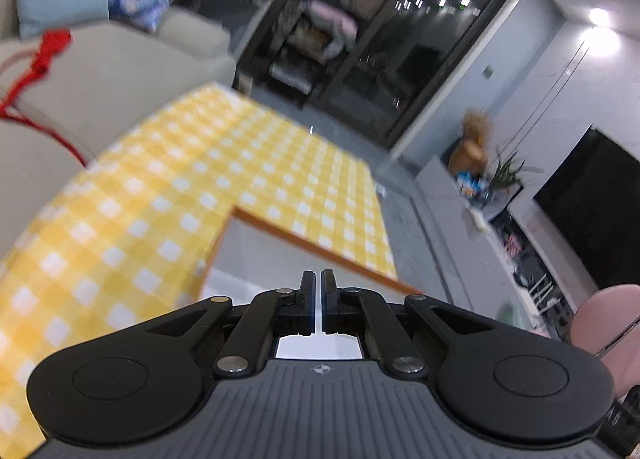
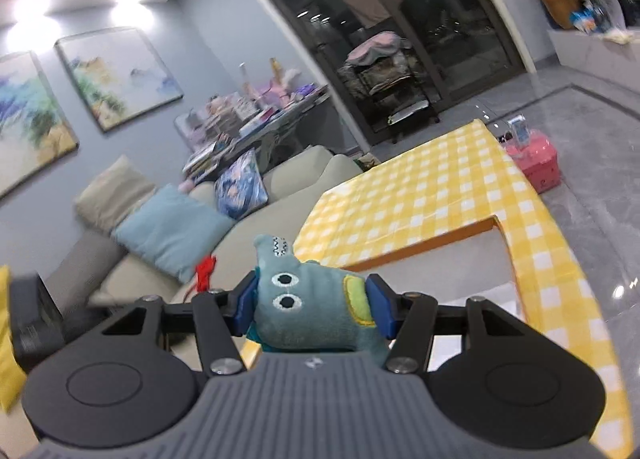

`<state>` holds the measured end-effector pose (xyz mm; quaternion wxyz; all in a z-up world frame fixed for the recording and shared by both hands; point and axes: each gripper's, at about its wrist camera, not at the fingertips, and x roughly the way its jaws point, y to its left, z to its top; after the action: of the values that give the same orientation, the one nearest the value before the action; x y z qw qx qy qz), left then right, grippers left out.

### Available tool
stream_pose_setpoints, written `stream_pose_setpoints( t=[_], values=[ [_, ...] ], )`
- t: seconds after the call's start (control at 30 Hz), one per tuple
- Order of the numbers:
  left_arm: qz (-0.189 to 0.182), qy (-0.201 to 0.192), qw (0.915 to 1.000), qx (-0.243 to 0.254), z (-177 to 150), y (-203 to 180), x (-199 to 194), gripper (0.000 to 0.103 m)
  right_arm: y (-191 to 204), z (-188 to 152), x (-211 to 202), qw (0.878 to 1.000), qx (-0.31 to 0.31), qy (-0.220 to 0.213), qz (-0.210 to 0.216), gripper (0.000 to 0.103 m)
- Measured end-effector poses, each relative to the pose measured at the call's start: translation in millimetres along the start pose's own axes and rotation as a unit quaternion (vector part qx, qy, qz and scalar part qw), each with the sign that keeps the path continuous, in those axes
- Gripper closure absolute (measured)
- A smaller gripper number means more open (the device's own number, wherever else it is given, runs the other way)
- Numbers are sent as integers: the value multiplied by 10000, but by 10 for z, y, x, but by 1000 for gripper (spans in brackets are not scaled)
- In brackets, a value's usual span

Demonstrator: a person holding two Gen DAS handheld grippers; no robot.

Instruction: Organize soft objects

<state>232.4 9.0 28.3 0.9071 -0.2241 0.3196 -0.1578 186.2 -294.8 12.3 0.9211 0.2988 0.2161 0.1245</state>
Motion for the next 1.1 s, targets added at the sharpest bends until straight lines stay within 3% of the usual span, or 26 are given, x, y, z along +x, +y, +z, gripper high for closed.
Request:
stream_pose_setpoints(
  t=[0.2,0.3,0.33,0.37,0.4,0.43,0.47,0.57,0.67,0.77,0.87,1.0,1.03,1.07,1.1],
  values=[
    [19,732,9972,-164,-59,67,600,101,-152,52,409,9991,353,6,-218,47],
    [-8,1233,9921,-247,-91,203,726,100,-176,13,368,9986,513,116,8,47],
    [-50,1428,9894,-250,-108,238,702,94,-183,-12,305,9984,534,129,150,47],
    [-177,1551,9875,-194,-128,258,608,76,-180,-29,249,9984,500,130,219,47],
    [-302,1571,9871,-30,-145,252,462,67,-176,-49,186,9987,440,121,218,47],
    [-364,1537,9871,261,-190,232,267,48,-165,-60,135,9989,389,128,209,47],
    [-366,1534,9859,561,-243,211,111,36,-161,-71,86,9991,361,112,201,47],
    [-304,1832,9754,1190,-467,213,-264,24,-141,-98,-84,9992,343,-19,217,47],
    [-187,2449,9644,976,-734,363,-452,18,-134,-148,-205,9986,451,-148,242,47],
    [64,2815,9580,537,-978,509,-546,21,-109,-177,-250,9983,506,-86,264,47],
    [420,3057,9495,568,-1165,572,-521,31,-39,-201,-273,9987,426,19,268,47],
    [531,3445,9359,515,-1323,590,-416,33,43,-216,-310,9988,375,34,303,47],
    [557,3508,9331,563,-1365,595,-413,41,57,-216,-320,9987,379,36,329,47],
    [623,3541,9312,604,-1392,594,-378,57,69,-216,-332,9986,379,44,371,47],
    [742,3571,9289,637,-1430,598,-357,63,70,-215,-335,9983,383,67,435,47]
  ],
)
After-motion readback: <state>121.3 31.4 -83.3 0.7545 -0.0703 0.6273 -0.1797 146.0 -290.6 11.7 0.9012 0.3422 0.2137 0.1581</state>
